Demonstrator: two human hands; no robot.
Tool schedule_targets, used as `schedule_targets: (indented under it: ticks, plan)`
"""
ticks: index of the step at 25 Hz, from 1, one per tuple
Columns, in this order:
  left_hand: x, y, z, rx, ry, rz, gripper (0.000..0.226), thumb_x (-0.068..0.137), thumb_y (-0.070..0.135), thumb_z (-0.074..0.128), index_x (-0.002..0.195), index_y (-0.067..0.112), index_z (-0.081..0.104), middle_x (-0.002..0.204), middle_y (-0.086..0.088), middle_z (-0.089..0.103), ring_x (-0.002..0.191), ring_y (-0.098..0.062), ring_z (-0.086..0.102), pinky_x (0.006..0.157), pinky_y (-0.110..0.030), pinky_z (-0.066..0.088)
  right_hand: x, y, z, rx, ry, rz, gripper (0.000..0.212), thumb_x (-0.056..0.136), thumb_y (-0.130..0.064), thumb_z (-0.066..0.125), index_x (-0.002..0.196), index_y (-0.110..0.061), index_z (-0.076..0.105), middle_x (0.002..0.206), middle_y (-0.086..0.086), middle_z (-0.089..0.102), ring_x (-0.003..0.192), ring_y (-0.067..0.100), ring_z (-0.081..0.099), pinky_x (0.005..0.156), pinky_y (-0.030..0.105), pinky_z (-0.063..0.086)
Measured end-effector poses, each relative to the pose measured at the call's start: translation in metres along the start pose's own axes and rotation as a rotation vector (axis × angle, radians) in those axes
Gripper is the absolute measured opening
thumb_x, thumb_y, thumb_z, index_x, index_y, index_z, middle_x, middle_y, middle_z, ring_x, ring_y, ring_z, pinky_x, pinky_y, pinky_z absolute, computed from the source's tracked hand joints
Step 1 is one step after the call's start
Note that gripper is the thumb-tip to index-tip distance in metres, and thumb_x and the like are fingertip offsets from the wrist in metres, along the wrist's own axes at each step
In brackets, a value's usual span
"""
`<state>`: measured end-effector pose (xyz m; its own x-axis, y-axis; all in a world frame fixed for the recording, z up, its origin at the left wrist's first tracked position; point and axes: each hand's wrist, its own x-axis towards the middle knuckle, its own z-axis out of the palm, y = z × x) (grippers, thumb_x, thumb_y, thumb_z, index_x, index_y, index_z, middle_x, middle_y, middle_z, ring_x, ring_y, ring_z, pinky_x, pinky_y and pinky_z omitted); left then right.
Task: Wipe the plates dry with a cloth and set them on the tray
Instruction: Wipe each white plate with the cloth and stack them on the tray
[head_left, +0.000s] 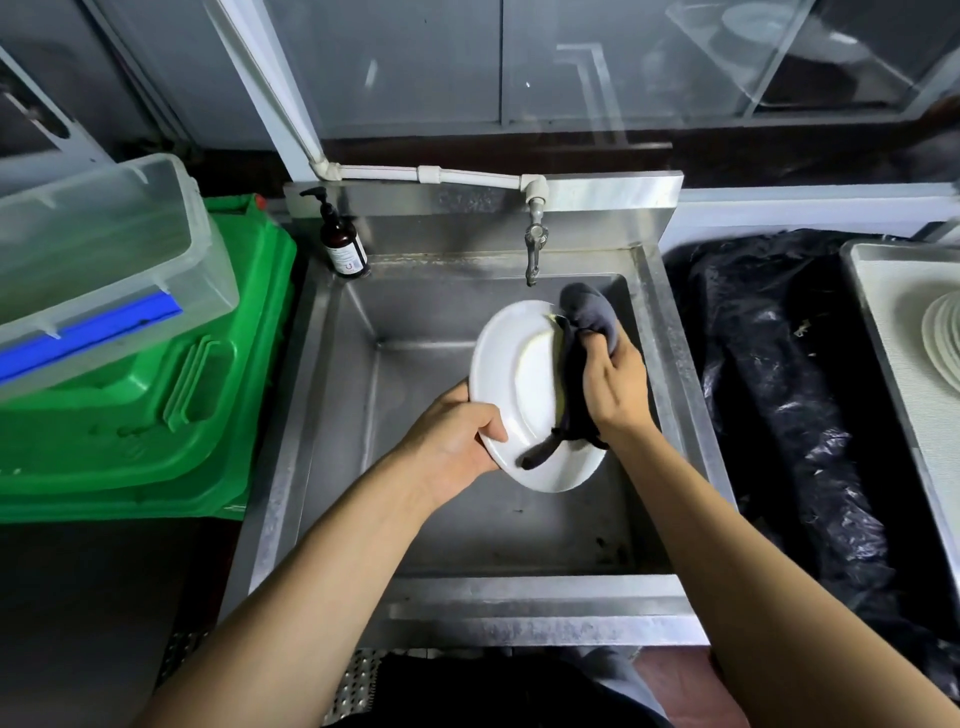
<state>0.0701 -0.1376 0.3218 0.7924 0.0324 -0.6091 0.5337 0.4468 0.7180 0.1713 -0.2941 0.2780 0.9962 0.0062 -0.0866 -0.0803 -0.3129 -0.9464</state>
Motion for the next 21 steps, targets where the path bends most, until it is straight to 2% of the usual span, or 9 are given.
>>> schedule_targets:
  ticks: [1,3,6,8,11,13,15,17,21]
  plan:
    - [0.0,0.001,-0.001,0.006,0.006,-0.003,0.053,0.072,-0.017,0.04,0.106,0.011,0.069,0.111,-0.017,0.073,0.105,-0.041,0.067,0.079,-0.052,0.06,-0.003,0.006,0.0,0.03,0.022,0.067,0.021,0.09,-0.037,0.043,0.086,-0.033,0.064,0.075,-0.016,0.064,0.08,0.014,0.057,0.073,0.031,0.045]
    - [-0.001,0.004,-0.001,0.04,0.013,-0.014,0.049,0.073,-0.018,0.04,0.104,0.009,0.067,0.108,-0.017,0.073,0.102,-0.039,0.067,0.083,-0.056,0.059,-0.008,0.006,0.003,0.085,0.033,0.066,0.029,0.09,-0.037,0.045,0.105,-0.031,0.068,0.095,-0.015,0.069,0.096,0.014,0.062,0.087,0.034,0.05]
    - [-0.003,0.008,0.009,0.129,0.026,-0.012,0.05,0.074,-0.018,0.037,0.115,0.001,0.061,0.108,-0.021,0.064,0.099,-0.038,0.061,0.097,-0.062,0.048,-0.016,-0.01,0.01,0.033,-0.099,-0.211,0.048,0.092,-0.037,0.043,0.134,-0.023,0.062,0.136,-0.005,0.063,0.131,0.013,0.054,0.112,0.037,0.041]
    - [-0.003,0.009,0.017,0.134,0.055,0.006,0.051,0.076,-0.02,0.033,0.12,-0.006,0.055,0.102,-0.023,0.059,0.098,-0.036,0.057,0.095,-0.056,0.044,-0.026,-0.019,0.016,-0.012,-0.21,-0.355,0.059,0.094,-0.036,0.038,0.146,-0.01,0.053,0.15,0.005,0.053,0.144,0.018,0.042,0.121,0.042,0.032]
    - [0.0,0.012,0.026,-0.025,0.102,0.04,0.052,0.084,-0.021,0.032,0.126,-0.004,0.057,0.114,-0.026,0.065,0.106,-0.037,0.061,0.099,-0.056,0.044,-0.047,-0.021,0.022,0.065,-0.277,-0.388,0.058,0.098,-0.03,0.037,0.149,-0.007,0.047,0.155,0.003,0.047,0.149,0.013,0.037,0.125,0.046,0.024]
    - [0.002,0.014,0.026,-0.21,0.116,0.07,0.037,0.096,-0.009,0.042,0.115,0.005,0.07,0.115,-0.018,0.072,0.105,-0.034,0.068,0.103,-0.051,0.049,-0.063,-0.014,0.024,0.123,-0.293,-0.41,0.053,0.099,-0.026,0.038,0.147,-0.007,0.051,0.152,0.001,0.051,0.147,0.012,0.04,0.124,0.05,0.026]
    - [0.007,0.016,0.021,-0.339,0.083,0.062,0.038,0.101,0.005,0.043,0.084,0.009,0.077,0.094,-0.011,0.075,0.087,-0.026,0.071,0.094,-0.04,0.055,-0.076,-0.006,0.025,0.143,-0.259,-0.426,0.051,0.098,-0.024,0.037,0.143,-0.011,0.056,0.146,-0.005,0.057,0.142,0.01,0.046,0.123,0.047,0.029]
    - [0.01,0.016,0.017,-0.296,0.067,0.079,0.051,0.099,0.0,0.037,0.069,0.012,0.077,0.078,-0.009,0.073,0.071,-0.021,0.071,0.074,-0.033,0.06,-0.088,0.004,0.024,0.099,-0.196,-0.463,0.049,0.098,-0.025,0.035,0.141,-0.017,0.057,0.144,-0.017,0.055,0.141,0.004,0.045,0.125,0.036,0.025]
    - [0.008,0.016,0.006,-0.249,0.131,0.09,0.049,0.08,-0.019,0.025,0.093,0.005,0.066,0.085,-0.017,0.07,0.07,-0.025,0.071,0.063,-0.033,0.059,-0.107,0.035,0.015,0.041,-0.111,-0.54,0.052,0.099,-0.025,0.033,0.144,-0.008,0.052,0.15,0.003,0.054,0.145,0.019,0.044,0.125,0.043,0.021]
